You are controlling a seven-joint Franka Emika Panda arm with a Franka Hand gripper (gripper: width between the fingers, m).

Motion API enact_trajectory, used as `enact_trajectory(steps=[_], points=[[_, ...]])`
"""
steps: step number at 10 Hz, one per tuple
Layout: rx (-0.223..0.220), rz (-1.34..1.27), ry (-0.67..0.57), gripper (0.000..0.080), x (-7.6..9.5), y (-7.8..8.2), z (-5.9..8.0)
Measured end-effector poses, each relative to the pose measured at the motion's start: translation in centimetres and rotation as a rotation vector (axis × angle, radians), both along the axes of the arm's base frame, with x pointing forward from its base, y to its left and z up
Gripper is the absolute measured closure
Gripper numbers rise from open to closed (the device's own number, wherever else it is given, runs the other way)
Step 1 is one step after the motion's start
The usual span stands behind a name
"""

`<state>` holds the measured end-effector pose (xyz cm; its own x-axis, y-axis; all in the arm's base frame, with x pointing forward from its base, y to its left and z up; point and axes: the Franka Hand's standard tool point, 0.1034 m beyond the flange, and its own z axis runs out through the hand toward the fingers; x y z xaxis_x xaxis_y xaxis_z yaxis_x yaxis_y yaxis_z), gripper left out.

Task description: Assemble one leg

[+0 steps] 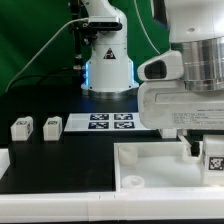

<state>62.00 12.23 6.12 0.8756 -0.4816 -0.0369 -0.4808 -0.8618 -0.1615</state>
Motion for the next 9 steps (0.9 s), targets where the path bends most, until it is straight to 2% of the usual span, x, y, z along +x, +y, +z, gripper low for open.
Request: enact_trajectory(steps=[1,6,9], points=[[-0.004,0.003,-0.001,0.0474,0.0,-0.2,0.0],[-0.025,-0.303,0.042,0.0474,-0.1,-1.7,-0.1],[-0.036,-0.324,0.043,0.0472,-0.1,-2.1,-0.1]])
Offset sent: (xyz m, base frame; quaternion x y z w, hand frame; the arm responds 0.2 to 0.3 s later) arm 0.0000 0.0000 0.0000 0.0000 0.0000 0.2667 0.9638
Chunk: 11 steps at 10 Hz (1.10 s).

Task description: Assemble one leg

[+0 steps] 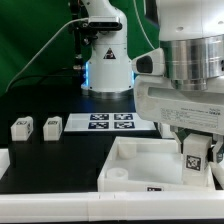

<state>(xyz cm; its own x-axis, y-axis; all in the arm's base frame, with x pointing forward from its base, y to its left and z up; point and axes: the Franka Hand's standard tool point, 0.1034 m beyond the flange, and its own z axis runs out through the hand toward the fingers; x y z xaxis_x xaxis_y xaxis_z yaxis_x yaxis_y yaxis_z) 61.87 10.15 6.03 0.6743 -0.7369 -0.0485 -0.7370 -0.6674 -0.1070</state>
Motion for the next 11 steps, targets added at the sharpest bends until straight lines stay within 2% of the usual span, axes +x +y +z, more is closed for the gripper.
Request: enact_trajectory(steps=[1,2,3,4,5,8,11], points=[[0.0,0.002,0.0,0.0472,0.0,0.0,0.0],[0.0,0.001,0.0,0.0382,0.0,0.0,-0.1],[0.003,0.0,-0.001,0.0382,0.0,0.0,0.0],[0.01,0.004,-0.008,0.0221,0.1,0.0,0.4],[0.02,0.007,-0.013,0.0164,0.0,-0.1,0.9],[0.043,0.003,-0.029,0.0151,-0.2,0.1,3.0],[0.041,0.003,-0.029,0.0151,-0.2,0.1,2.7]])
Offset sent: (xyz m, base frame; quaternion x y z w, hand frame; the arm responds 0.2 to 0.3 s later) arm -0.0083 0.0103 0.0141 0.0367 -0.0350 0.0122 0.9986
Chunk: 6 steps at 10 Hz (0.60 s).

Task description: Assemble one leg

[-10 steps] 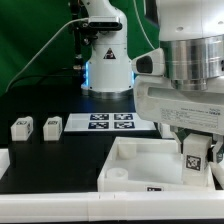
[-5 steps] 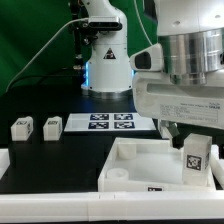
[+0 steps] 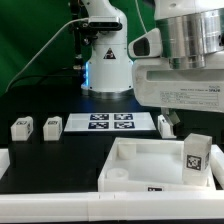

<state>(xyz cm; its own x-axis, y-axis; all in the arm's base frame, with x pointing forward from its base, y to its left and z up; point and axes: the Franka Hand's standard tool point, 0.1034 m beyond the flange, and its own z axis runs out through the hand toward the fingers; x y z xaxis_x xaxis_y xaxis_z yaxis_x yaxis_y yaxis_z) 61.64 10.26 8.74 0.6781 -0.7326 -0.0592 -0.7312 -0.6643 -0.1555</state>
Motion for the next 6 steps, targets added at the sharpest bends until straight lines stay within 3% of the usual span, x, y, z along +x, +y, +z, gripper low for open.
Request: enact_trajectory(steps=[6], points=[[0.0,0.0,0.0,0.0151,-0.01,0.0,-0.02]])
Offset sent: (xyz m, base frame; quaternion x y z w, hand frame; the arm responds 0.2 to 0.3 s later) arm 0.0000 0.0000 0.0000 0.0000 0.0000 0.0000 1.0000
